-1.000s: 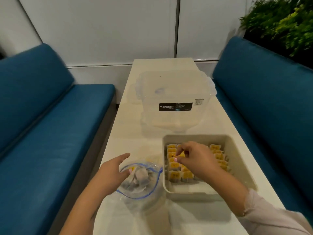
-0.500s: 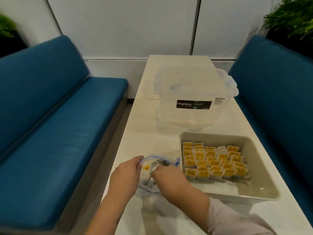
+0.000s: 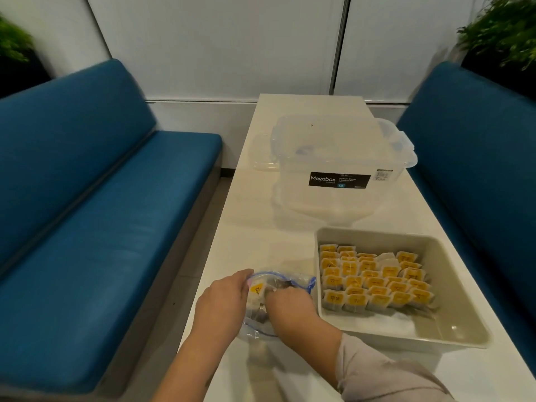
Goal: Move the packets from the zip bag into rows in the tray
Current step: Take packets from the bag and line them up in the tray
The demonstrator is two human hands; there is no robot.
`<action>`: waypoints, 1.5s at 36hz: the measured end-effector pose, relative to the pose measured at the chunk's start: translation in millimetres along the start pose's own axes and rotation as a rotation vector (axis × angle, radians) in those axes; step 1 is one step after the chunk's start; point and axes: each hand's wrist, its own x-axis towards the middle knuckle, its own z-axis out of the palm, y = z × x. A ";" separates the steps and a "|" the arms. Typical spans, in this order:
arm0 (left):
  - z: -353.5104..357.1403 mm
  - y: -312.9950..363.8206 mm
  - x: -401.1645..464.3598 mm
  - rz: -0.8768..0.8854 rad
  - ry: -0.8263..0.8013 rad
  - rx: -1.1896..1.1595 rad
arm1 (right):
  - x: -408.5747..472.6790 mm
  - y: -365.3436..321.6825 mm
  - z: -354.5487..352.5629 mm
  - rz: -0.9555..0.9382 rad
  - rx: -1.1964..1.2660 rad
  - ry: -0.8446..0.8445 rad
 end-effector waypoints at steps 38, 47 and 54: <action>-23.9 14.4 2.2 0.006 0.024 -0.636 | -35.1 8.7 -31.4 0.247 2.032 0.213; -38.8 22.0 3.4 0.081 0.056 -0.431 | -40.9 16.2 -30.8 0.169 1.919 0.214; -42.8 34.3 2.6 0.125 0.135 -0.445 | -44.1 17.8 -29.2 0.118 1.883 0.194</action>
